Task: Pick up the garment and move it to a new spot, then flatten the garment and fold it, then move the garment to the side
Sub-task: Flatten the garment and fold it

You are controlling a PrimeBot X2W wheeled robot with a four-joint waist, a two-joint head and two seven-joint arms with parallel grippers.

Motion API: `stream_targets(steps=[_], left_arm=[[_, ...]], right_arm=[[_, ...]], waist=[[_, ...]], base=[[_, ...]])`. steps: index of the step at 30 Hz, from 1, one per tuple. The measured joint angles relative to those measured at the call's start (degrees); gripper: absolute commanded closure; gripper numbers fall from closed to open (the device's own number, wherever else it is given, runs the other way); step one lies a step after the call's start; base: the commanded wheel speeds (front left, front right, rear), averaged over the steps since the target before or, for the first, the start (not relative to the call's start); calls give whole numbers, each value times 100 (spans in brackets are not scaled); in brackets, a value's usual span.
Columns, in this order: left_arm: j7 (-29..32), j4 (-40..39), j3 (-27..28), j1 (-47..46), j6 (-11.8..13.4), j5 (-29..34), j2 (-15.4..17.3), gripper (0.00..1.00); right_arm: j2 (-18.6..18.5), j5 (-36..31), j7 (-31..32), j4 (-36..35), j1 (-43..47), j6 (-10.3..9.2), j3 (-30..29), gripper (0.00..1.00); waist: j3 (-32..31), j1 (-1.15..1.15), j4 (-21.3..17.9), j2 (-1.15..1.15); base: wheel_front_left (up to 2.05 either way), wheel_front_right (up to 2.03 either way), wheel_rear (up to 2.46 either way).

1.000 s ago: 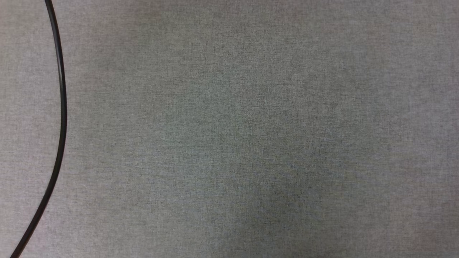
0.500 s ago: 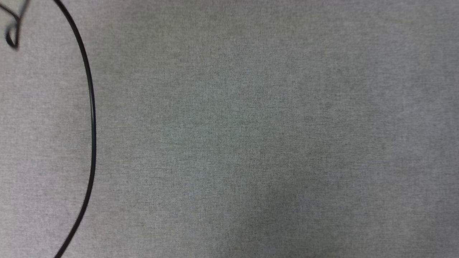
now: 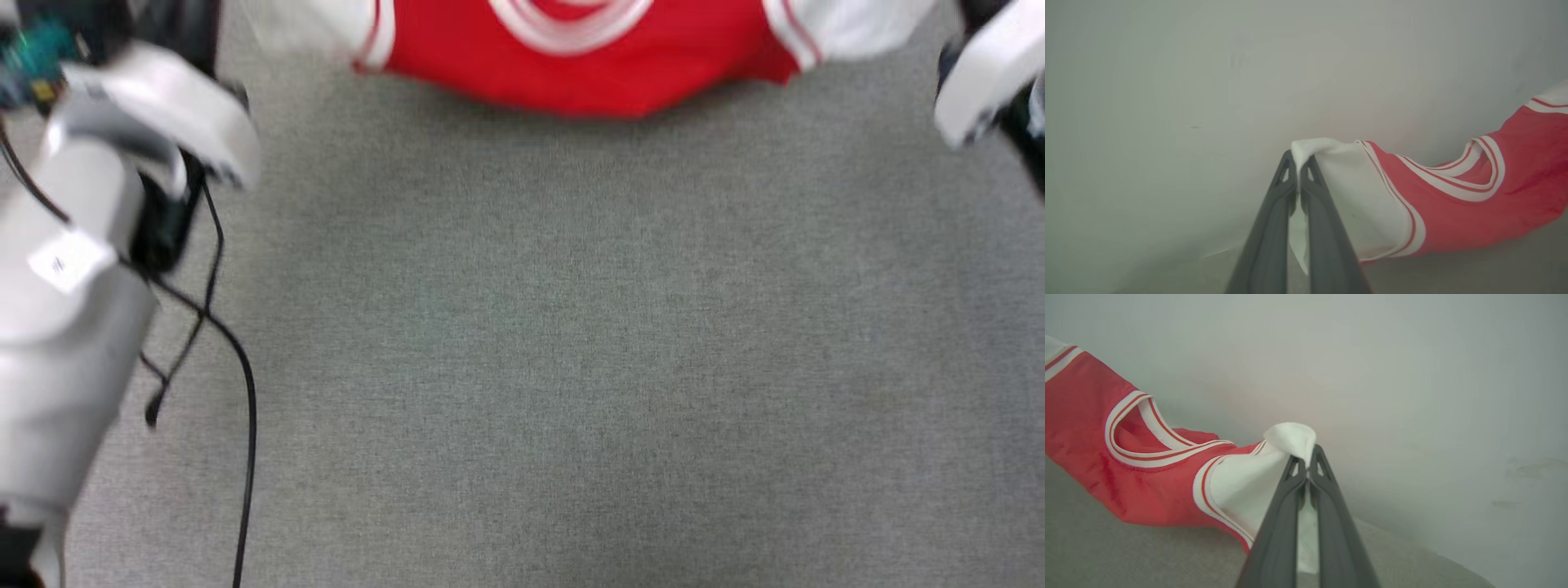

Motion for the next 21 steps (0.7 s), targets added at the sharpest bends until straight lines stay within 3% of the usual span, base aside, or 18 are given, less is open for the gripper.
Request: stream_targets(steps=[11, 21], left_arm=[[1, -1396, 53, 2763, 725, -579, 404, 100], [26, -2174, 178, 4784, 1397, -1096, 689, 100]], right_arm=[[-357, 366, -23, -853, 2314, 0, 285, 100], [-559, 511, 224, -1392, 4207, -1, -164, 100]], waist=[[-844, -1, -37, 0], [-1502, 0, -189, 0]], base=[[0, 0, 0], [0, 0, 0]])
